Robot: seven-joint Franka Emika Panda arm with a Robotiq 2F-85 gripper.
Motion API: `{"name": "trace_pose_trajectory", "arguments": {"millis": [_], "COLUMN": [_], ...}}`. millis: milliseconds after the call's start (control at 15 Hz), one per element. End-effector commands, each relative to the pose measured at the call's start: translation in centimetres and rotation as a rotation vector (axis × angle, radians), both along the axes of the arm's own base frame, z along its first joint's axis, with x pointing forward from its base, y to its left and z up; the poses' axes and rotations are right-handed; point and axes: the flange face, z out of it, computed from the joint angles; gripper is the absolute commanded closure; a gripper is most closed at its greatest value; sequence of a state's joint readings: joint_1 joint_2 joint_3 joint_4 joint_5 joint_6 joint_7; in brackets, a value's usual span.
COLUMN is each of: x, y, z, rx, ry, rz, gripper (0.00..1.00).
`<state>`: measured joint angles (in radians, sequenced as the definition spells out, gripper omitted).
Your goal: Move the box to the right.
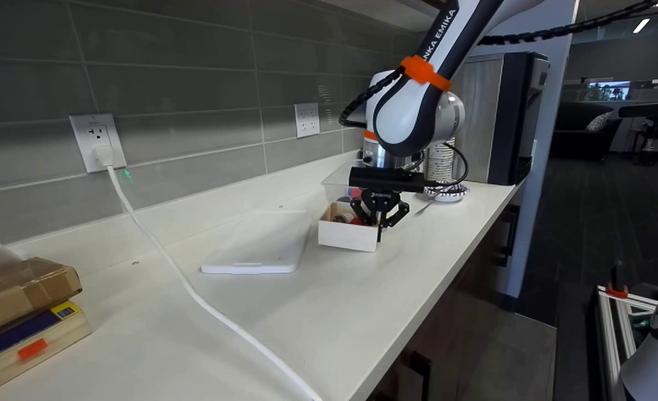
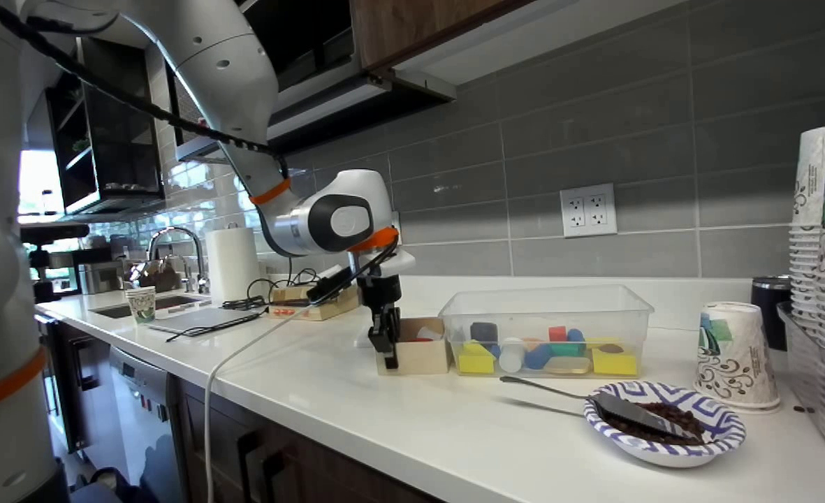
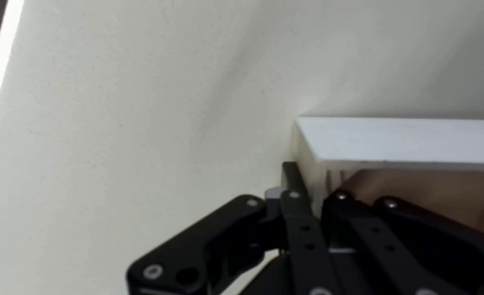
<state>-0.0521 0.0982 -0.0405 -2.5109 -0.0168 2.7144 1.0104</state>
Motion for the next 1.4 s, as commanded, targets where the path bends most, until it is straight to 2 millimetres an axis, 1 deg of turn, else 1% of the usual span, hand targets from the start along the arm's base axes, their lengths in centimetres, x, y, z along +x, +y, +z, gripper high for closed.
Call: {"name": "trace_pose_trajectory", "arguments": {"millis": [0, 133, 333, 467, 600, 733, 867, 1067, 1200, 1333], "x": [-2.0, -3.2, -5.7, -7.5, -9.2, -10.3, -11.1, -11.8, -12.1, -12.3], "y": [0.8, 0.7, 0.7, 0.5, -0.3, -2.0, -4.3, -8.4, -10.6, -12.3], "z": [-1.0, -1.0, 0.0, 0.3, 0.9, 1.7, 1.9, 0.9, 0.6, 0.7], "rx": [0.022, 0.026, 0.015, 0.017, 0.014, 0.025, 0.038, 0.058, 0.069, 0.074], "ry": [0.048, 0.071, 0.127, 0.196, 0.234, 0.237, 0.225, 0.220, 0.207, 0.183], "rz": [-0.029, -0.054, -0.082, -0.099, -0.149, -0.221, -0.294, -0.406, -0.468, -0.511], "gripper": [0.98, 0.98, 0.98, 0.98, 0.98, 0.98, 0.98, 0.98, 0.98, 0.98]}}
